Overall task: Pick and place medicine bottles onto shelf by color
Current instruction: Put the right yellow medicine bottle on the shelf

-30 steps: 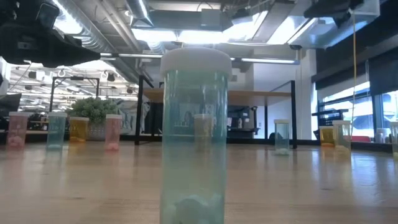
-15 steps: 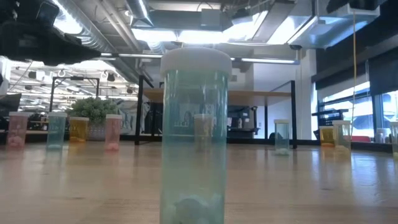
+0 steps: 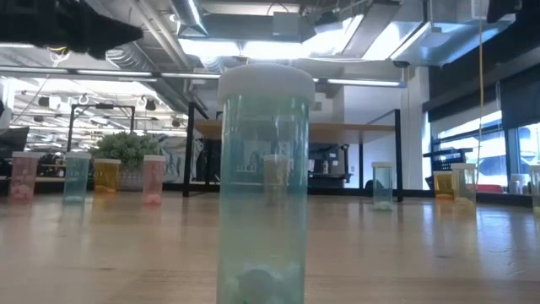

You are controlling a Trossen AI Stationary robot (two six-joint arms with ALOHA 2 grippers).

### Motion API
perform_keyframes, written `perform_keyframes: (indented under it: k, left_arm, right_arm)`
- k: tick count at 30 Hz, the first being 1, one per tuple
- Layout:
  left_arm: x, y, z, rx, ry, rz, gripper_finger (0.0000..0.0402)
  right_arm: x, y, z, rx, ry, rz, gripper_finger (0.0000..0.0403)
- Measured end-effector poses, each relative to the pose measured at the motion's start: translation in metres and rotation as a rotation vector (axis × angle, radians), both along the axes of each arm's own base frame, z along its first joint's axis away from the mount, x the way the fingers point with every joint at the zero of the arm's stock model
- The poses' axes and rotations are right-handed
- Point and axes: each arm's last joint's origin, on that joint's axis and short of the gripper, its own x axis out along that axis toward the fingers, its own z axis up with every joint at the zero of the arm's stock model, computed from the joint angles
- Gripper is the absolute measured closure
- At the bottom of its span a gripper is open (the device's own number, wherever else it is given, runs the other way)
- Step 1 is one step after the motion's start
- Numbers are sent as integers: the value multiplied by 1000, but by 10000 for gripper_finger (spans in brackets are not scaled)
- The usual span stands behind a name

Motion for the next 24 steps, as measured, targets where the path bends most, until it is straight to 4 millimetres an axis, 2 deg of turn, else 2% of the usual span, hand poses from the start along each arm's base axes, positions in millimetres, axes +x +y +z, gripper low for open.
perform_keyframes:
  k: [5,10,17,24]
  left_arm:
    - [7,1,24,-47,60,78,374]
    - [24,-3,44,-42,144,81,374]
    - [47,-6,62,-160,317,156,374]
    - [57,-9,80,-269,359,151,374]
  right_arm:
    - [0,1,0,-1,6,48,398]
    - [0,3,0,49,19,105,397]
    - [7,7,-3,95,53,218,396]
    - [12,7,-4,65,67,255,374]
